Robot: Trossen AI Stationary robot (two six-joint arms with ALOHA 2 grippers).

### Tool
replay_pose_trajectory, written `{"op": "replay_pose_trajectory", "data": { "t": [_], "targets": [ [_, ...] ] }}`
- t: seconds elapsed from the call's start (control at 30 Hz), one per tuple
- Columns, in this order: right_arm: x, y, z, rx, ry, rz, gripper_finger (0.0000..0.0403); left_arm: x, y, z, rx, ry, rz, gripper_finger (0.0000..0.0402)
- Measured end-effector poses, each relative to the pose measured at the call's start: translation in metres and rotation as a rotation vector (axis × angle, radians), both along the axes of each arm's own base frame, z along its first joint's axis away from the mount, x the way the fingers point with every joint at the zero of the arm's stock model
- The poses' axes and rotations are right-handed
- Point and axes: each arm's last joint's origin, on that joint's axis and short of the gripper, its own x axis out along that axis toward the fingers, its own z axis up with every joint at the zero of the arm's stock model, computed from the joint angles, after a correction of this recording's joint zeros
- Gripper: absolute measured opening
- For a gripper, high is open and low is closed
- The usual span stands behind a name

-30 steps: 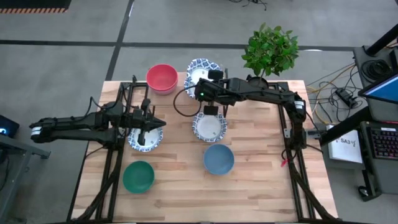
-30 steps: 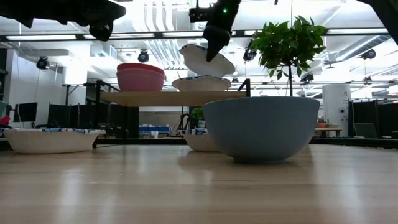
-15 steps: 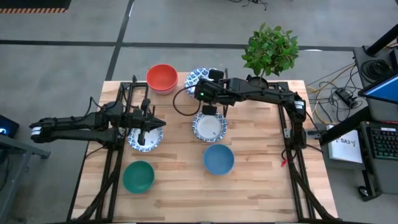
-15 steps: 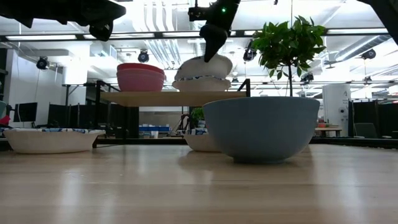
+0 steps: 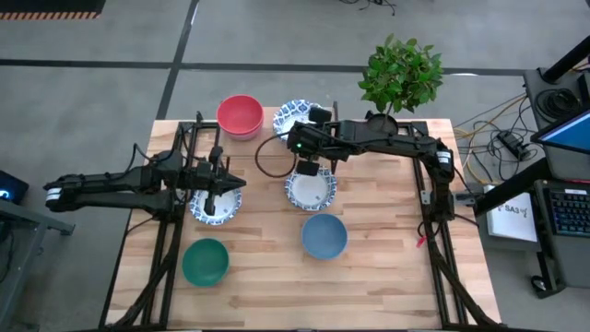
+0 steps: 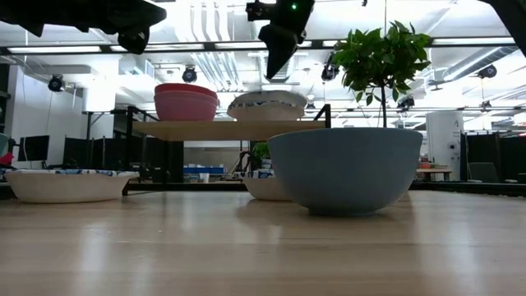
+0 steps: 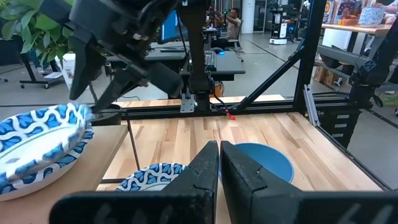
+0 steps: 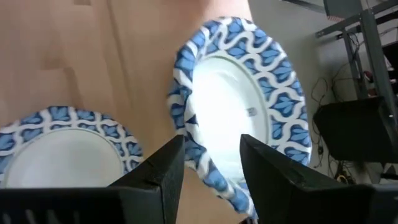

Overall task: Place and stack bowls onto a shelf
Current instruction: Stack the right white bowl on the white bowl on the shelf, then stack the green bowl on the orange bowl on the shelf

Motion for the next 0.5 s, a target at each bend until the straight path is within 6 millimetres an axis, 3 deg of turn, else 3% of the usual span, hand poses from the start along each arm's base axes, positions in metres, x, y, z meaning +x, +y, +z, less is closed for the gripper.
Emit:
{"op": "replay_pose_trajectory", "data": {
  "t": [0.27, 0.5],
  "targets": [
    [0.004, 0.019, 0.001, 0.040, -0.050, -0.001, 0.0134, 0.000, 0.000, 0.000, 0.000, 0.000, 0.000, 0.0000],
    [0.004, 0.046, 0.001, 0.166, -0.070, 0.080, 0.0089, -0.001, 0.000, 0.001, -0.052, -0.003, 0.003, 0.0000]
  ]
}}
